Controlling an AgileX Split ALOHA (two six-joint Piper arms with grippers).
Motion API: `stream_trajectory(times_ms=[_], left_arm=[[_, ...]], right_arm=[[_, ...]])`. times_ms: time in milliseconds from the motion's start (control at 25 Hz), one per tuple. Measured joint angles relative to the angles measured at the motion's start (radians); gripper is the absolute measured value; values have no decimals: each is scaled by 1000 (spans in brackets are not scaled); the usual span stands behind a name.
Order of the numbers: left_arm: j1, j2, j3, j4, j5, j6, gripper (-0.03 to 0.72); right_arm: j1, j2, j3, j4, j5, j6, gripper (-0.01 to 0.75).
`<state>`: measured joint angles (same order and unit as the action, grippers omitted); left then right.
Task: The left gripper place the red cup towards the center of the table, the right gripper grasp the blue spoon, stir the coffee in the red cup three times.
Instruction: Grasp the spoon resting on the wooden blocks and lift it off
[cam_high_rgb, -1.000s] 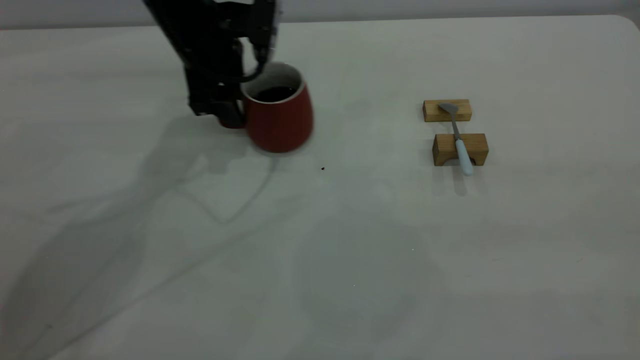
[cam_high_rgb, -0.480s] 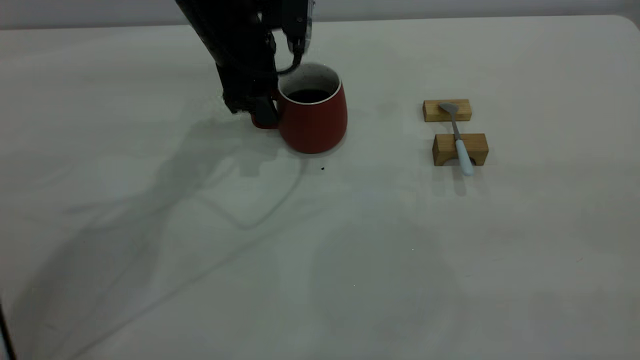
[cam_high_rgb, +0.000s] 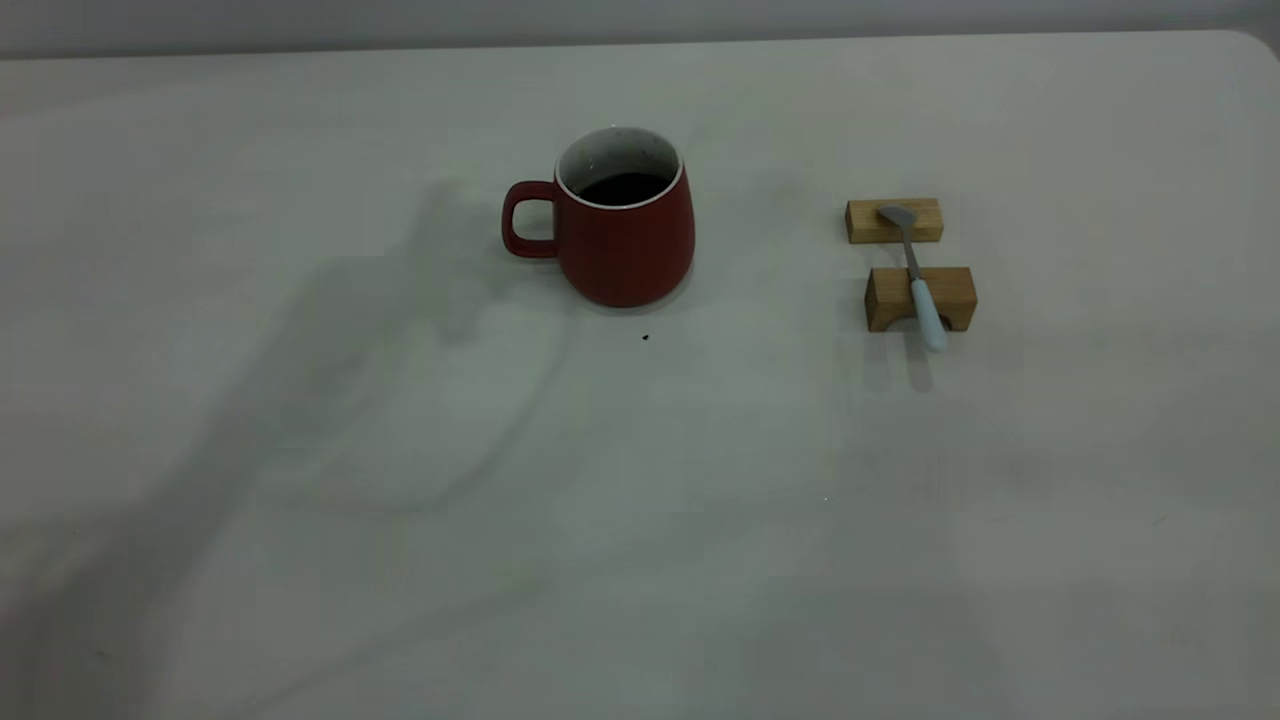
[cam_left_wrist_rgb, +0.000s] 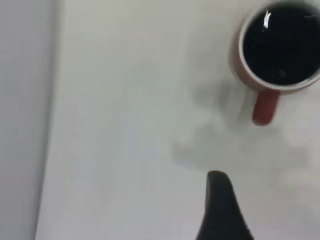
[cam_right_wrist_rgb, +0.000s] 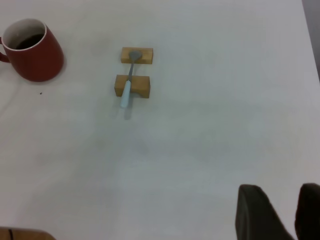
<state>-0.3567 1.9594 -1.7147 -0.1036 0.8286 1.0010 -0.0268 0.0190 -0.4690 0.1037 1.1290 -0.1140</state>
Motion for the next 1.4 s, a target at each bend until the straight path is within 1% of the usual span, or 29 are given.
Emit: stream_trajectory(times_ms=[160,360,480,560,720,1120,1280,1400], left_arm=[[0,-203,0,0,124,-246,558],[-1,-377,1,1,339,-611,558],[-1,-459,10,9,339,-759,558],[-1,-525,49,17,339,-844,558],[-2,-673,187,23,339,-921,558],[-2,-993,775,58,339,-944,558],[-2,-1092,953,61,325,-954,558],[-2,-1160,1064,62,287,-955,558]], right_arm=[[0,0,0,0,0,0,237],[0,0,0,0,0,0,237],[0,0,0,1,0,0,237],[0,0,0,1,0,0,237],[0,0,0,1,0,0,237],[0,0,0,1,0,0,237],[0,0,0,1,0,0,237],[0,0,0,1,0,0,237]])
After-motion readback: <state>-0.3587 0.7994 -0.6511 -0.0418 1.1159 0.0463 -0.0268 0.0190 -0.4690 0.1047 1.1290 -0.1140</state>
